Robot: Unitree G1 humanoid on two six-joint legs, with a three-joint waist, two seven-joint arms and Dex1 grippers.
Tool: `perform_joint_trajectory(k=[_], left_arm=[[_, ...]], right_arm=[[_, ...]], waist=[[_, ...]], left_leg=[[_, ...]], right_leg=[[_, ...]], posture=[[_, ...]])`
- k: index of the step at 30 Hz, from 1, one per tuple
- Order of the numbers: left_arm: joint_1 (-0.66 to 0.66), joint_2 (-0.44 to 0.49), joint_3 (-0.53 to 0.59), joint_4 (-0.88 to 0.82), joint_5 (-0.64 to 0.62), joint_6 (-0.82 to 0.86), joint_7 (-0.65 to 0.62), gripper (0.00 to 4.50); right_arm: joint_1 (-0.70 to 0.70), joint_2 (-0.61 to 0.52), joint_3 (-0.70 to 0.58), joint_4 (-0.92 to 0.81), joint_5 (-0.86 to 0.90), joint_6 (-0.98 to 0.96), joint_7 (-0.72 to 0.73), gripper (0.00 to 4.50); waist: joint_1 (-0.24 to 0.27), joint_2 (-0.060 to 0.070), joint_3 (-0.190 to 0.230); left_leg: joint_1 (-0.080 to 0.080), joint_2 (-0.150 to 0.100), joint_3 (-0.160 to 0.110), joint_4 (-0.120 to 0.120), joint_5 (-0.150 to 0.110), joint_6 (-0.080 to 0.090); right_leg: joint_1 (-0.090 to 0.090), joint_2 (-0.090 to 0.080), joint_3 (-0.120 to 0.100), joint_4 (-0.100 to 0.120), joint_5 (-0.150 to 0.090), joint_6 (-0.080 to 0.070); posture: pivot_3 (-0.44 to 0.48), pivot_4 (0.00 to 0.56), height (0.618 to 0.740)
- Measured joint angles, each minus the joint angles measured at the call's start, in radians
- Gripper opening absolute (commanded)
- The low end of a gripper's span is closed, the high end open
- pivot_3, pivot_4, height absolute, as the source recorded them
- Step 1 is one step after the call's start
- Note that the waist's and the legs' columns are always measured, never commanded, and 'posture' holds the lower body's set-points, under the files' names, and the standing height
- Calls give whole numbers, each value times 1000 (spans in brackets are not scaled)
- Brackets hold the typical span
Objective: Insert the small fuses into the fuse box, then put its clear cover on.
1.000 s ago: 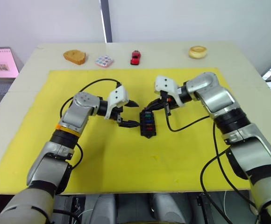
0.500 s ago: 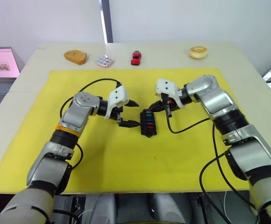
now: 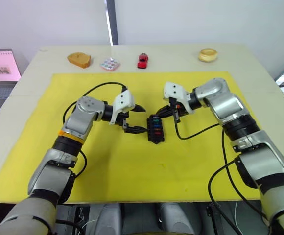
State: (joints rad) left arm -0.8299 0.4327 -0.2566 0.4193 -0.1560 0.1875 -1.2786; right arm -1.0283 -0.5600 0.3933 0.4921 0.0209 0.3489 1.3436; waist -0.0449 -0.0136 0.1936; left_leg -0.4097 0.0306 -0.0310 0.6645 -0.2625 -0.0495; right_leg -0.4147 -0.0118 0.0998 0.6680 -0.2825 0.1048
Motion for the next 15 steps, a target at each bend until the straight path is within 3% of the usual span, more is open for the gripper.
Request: perform_joint_trajectory(k=[1, 15], left_arm=[[0, 0, 0, 0, 0, 0, 0, 4500], [0, -1, 0, 0, 0, 0, 1, 4500]], right_arm=[[0, -1, -6, -2, -1, 6, 0, 1438], [4, -13, -11, -60, -5, 52, 16, 1438]], waist=[[0, 0, 0], [0, 0, 0]], left_leg=[[0, 0, 0, 0, 0, 0], [0, 0, 0, 0, 0, 0]], right_leg=[[0, 0, 0, 0, 0, 0], [0, 0, 0, 0, 0, 0]], posture=[[0, 150, 740], [0, 150, 740]])
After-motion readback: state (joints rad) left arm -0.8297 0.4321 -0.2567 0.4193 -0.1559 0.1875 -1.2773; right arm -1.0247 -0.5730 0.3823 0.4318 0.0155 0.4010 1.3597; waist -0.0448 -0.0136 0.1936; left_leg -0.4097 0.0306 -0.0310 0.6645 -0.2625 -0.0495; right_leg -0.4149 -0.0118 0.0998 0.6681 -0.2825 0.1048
